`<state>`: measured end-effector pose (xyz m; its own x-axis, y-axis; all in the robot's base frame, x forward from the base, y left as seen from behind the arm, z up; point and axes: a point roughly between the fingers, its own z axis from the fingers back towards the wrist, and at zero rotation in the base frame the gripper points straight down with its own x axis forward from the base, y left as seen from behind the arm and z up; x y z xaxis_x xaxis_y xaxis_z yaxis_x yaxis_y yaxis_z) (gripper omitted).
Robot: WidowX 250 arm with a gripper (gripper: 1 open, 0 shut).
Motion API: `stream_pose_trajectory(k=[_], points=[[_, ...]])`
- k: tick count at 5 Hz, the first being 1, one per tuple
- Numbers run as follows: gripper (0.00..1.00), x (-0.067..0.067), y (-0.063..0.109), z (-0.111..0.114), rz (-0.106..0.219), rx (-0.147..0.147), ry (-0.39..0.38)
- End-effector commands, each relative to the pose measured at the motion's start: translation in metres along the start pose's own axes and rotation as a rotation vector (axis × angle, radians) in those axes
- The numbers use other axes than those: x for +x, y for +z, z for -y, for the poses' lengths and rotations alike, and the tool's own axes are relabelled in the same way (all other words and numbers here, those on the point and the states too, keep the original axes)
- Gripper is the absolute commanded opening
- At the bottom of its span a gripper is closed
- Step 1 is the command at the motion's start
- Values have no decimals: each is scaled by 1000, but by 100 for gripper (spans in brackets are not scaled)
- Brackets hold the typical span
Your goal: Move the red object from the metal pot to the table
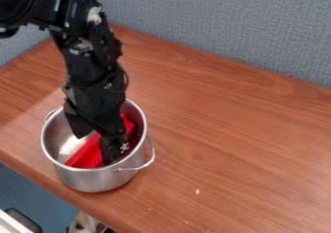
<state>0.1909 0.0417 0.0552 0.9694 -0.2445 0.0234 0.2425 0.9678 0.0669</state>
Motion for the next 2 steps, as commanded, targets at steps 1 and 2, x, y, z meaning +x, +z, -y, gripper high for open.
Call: stream_pose_trajectory(k=[1,2], points=[[100,1,5,3,9,22,-9],[100,1,6,0,6,22,-28]])
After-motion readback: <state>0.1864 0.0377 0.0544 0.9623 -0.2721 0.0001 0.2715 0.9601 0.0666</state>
